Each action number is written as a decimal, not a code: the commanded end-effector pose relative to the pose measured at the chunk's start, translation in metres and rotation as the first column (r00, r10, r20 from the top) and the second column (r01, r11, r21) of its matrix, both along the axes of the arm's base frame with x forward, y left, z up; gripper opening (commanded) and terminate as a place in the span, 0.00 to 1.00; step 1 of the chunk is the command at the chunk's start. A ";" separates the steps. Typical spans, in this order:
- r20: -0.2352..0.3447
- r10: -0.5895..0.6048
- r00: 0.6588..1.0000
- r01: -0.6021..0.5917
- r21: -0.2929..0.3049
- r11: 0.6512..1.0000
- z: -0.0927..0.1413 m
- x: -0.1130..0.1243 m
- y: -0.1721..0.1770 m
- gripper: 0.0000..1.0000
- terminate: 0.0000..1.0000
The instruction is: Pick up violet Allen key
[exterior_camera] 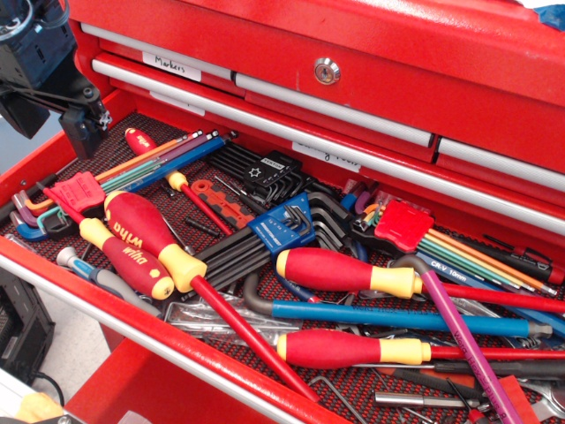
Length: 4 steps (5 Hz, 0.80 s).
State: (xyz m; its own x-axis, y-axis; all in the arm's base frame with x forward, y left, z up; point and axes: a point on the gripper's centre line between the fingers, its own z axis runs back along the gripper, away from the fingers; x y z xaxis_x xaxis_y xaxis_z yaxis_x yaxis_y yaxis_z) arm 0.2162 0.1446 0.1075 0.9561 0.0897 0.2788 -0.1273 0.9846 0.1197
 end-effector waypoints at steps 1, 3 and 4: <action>0.000 0.000 1.000 0.000 0.000 1.000 0.000 0.000 0.000 1.00 0.00; 0.114 0.076 0.991 -0.087 0.094 0.992 0.021 -0.001 -0.101 1.00 0.00; 0.105 0.116 0.988 -0.124 0.073 0.990 0.031 0.003 -0.150 1.00 0.00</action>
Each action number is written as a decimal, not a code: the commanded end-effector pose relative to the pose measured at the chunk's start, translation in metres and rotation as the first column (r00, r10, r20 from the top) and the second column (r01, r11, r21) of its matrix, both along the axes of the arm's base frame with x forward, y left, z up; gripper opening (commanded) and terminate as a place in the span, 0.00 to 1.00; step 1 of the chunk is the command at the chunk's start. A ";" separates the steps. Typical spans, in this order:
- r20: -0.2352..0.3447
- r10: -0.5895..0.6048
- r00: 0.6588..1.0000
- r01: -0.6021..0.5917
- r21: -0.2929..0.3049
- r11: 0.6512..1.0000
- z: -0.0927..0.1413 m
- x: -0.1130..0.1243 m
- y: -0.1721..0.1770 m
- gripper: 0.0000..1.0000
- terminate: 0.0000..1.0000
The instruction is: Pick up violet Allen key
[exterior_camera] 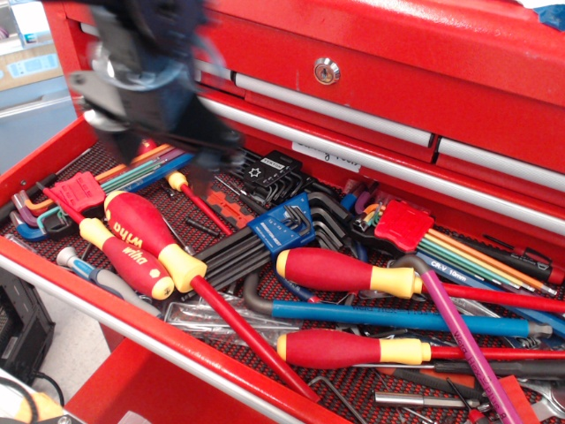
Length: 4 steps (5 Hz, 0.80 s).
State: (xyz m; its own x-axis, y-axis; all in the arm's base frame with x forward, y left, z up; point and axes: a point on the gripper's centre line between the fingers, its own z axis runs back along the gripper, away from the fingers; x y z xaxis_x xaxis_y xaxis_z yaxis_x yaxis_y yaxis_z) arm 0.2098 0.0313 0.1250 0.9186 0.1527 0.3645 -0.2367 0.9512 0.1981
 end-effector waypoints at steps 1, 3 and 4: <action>-0.028 0.056 0.998 -0.059 -0.113 0.992 0.007 0.012 -0.085 1.00 0.00; -0.095 0.269 0.958 -0.283 -0.202 0.937 -0.021 0.042 -0.181 1.00 0.00; -0.088 0.297 0.951 -0.310 -0.257 0.915 -0.041 0.062 -0.220 1.00 0.00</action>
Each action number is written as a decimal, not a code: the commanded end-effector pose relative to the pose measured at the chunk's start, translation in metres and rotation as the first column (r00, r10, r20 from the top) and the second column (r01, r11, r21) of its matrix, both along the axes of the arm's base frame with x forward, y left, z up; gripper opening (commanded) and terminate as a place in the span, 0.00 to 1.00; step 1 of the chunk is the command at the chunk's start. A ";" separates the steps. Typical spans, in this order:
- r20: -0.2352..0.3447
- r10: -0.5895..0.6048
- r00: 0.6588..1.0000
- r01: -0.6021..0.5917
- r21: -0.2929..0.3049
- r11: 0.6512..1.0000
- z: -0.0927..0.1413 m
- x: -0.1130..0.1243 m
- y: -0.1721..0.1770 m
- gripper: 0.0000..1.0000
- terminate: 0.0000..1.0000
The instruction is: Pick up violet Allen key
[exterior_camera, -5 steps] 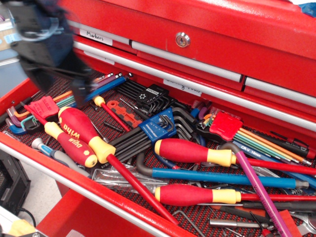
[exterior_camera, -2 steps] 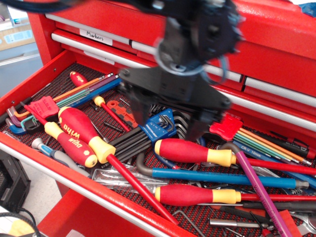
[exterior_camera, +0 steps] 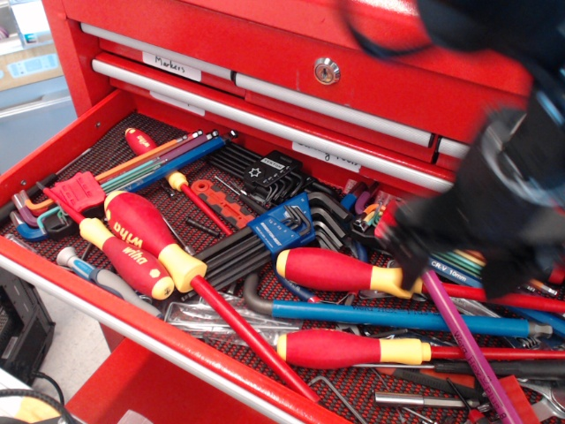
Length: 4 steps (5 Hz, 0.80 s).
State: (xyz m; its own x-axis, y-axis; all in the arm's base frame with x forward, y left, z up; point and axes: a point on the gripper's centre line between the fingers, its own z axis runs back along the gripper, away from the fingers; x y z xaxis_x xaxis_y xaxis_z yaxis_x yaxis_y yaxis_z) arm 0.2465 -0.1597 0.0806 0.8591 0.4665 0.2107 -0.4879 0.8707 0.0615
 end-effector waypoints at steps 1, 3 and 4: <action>0.105 0.042 0.994 -0.031 -0.108 0.994 -0.008 0.041 -0.037 1.00 0.00; 0.132 0.054 0.990 -0.042 -0.088 0.995 -0.024 0.049 -0.024 1.00 0.00; 0.109 0.061 0.992 -0.052 -0.086 0.995 -0.031 0.050 -0.009 1.00 0.00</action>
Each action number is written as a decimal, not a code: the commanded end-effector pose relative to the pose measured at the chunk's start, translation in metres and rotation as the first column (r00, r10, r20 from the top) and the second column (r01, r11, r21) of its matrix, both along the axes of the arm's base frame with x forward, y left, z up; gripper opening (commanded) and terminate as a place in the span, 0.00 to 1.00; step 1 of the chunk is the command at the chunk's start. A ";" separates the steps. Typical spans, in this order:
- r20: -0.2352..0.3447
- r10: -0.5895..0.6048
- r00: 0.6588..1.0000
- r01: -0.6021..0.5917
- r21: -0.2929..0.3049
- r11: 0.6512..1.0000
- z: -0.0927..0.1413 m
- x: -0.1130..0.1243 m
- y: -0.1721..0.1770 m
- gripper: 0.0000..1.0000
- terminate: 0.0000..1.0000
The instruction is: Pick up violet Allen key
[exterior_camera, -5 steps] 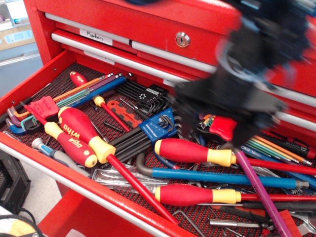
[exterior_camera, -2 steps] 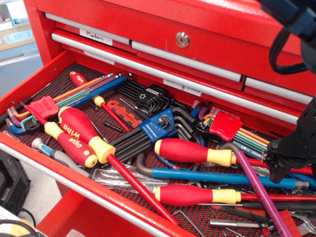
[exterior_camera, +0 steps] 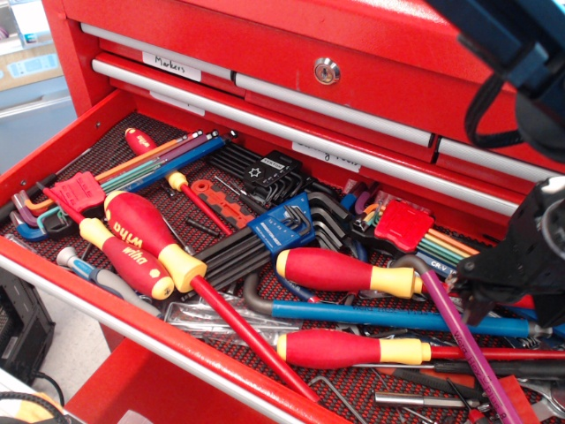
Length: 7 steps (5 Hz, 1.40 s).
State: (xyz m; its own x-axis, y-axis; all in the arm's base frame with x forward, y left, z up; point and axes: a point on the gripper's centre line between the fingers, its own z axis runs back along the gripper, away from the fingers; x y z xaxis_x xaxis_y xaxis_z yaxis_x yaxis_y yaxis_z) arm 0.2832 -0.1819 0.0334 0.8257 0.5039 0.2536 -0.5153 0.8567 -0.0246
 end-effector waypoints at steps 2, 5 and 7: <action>0.063 0.016 0.998 -0.012 -0.051 0.999 -0.008 0.016 0.030 1.00 0.00; 0.041 0.044 0.998 -0.043 -0.040 0.998 -0.006 0.008 0.040 0.00 0.00; 0.106 0.079 0.991 -0.086 0.065 0.994 0.022 0.012 0.068 0.00 0.00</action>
State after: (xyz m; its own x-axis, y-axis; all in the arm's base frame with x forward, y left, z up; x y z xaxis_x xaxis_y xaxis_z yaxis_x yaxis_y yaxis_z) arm 0.2867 -0.1096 0.0383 0.7655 0.5294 0.3656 -0.5812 0.8128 0.0400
